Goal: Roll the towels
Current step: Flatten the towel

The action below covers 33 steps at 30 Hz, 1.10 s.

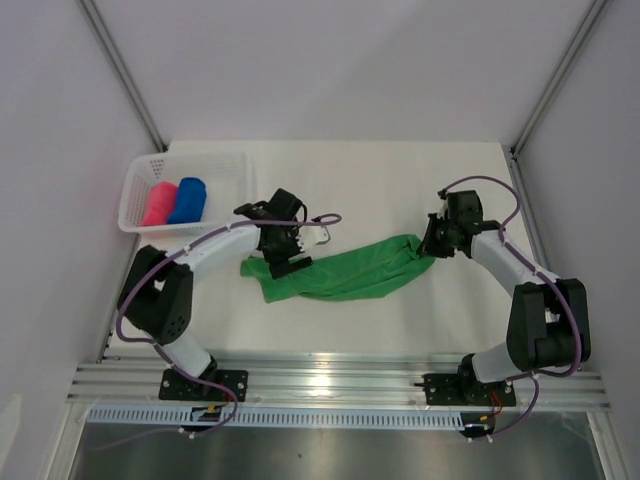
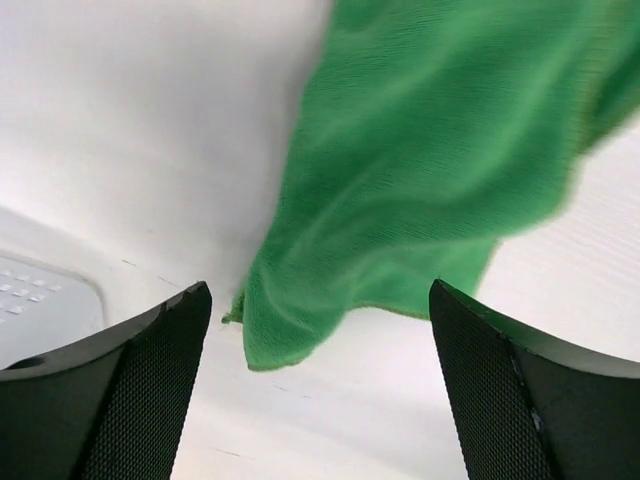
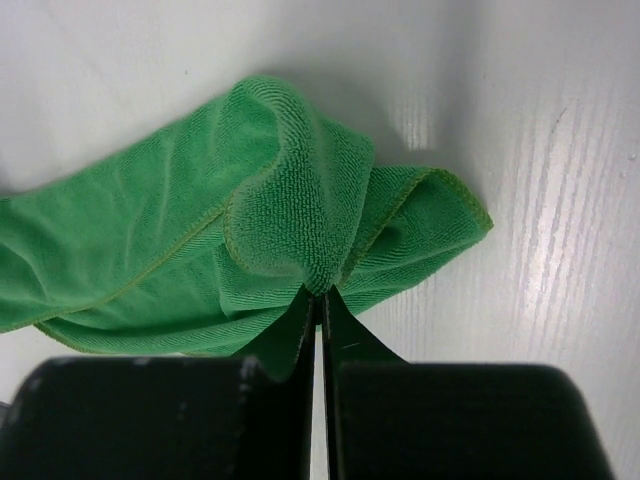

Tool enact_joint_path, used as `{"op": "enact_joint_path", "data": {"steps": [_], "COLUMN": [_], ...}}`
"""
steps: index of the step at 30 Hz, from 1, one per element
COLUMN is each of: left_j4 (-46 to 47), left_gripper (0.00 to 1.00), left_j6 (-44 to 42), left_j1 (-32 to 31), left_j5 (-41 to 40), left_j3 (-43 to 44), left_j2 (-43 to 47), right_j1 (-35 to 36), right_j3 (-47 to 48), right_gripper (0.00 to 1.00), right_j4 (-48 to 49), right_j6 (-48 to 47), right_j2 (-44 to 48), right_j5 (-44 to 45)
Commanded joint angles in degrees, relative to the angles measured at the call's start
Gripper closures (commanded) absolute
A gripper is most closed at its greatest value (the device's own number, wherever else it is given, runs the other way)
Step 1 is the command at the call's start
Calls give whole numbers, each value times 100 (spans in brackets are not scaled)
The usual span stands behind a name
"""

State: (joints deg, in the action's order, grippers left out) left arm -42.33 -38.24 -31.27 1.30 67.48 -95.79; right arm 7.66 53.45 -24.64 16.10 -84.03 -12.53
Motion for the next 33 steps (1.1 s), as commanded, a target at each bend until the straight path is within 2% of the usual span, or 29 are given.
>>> {"op": "enact_joint_path", "data": {"steps": [1,4,7,11,13,16,29,31,33], "left_j4": [-329,-303,-180,110,163,339,357,234,172], "left_gripper": [9,36,44,45,45,40,40,42,49], "left_j6": [-385,-587,-737,-729,-633,-536,-553,-536,-501], "left_j1": [-221,-634,-951,-951,-951,-943,-732,-644,-626], "left_j5": [729,811,460,-94,-95,-481,-939,-860,-833], "left_j3": [-94,-691,-1359,-1642,-1581,-1440,-1703,-1537,-1493], "left_j2": [998,1237,915,500,412,280,96,-1,-45], "right_j1": [-19,-19,-19,-28,-28,-19,-45,-45,-63], "right_j3": [25,86,183,227,227,210,289,324,341], "right_gripper": [100,100,100,100,100,100,100,100,100], "right_j4": [250,215,153,83,82,100,100,91,74], "right_j6": [25,-19,-89,-177,-186,-186,-221,-221,-256], "right_j2": [-78,-131,-158,-149,-158,-149,-166,-175,-166], "right_j5": [-179,-205,-188,-162,-170,-223,-205,-214,-214]}}
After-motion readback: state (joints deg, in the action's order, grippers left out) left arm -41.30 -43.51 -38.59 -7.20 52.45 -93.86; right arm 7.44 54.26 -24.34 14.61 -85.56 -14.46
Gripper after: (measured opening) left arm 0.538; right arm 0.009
